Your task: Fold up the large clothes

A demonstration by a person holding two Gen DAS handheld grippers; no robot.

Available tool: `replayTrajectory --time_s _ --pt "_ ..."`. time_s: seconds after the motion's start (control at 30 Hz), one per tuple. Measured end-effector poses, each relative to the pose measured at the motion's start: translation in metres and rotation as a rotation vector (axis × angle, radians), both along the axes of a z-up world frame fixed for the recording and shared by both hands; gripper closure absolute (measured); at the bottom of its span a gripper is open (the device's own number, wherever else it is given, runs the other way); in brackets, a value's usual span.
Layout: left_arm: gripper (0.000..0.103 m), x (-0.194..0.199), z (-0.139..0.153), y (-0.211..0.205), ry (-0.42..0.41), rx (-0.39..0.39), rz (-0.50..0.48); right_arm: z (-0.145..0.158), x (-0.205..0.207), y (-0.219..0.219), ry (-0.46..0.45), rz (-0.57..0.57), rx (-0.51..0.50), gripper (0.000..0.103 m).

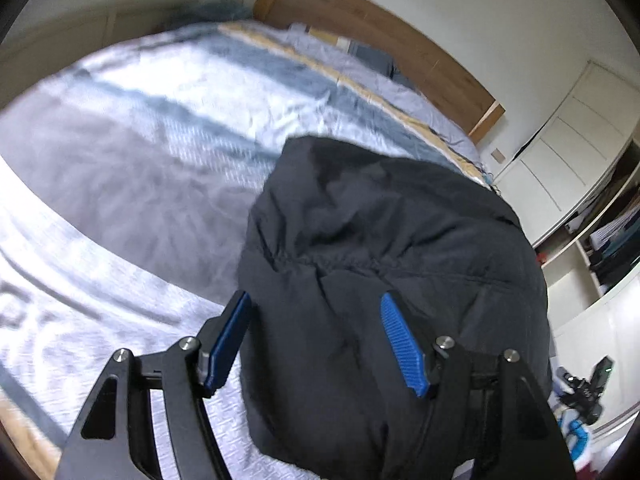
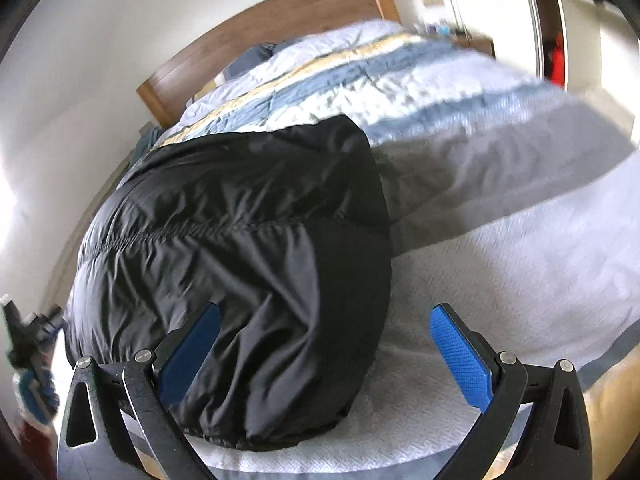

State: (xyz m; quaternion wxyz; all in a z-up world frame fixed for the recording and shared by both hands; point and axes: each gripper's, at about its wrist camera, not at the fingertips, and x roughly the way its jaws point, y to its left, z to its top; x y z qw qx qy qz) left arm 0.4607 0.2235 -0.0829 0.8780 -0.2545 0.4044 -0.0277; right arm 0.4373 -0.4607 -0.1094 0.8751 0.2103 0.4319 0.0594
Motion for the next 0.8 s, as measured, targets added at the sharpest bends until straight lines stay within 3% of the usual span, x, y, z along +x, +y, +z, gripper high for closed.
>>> replayTrajectory --time_s 0.13,0.27,0.37,0.57,0.7,0.8 --pt "0.035 0.019 -0.033 0.005 0.041 -0.085 -0.001 -0.028 0.019 -0.010 0.064 -0.003 0.133 0.000" --pt "0.022 0.035 -0.063 0.007 0.086 -0.168 -0.026 -0.061 0.037 -0.016 0.129 -0.006 0.256 0.000" --pt "0.016 0.046 -0.081 0.012 0.097 -0.253 -0.058 -0.087 0.050 -0.015 0.164 0.029 0.418 0.000" --pt "0.015 0.059 -0.106 0.014 0.077 -0.581 -0.135 -0.095 0.077 0.015 0.164 0.177 0.540 0.000" --pt "0.014 0.064 -0.113 0.002 0.094 -0.602 -0.167 -0.102 0.087 0.022 0.168 0.203 0.562 0.000" --pt "0.021 0.068 -0.106 -0.004 0.109 -0.590 -0.144 -0.101 0.091 0.027 0.188 0.183 0.554 0.000"
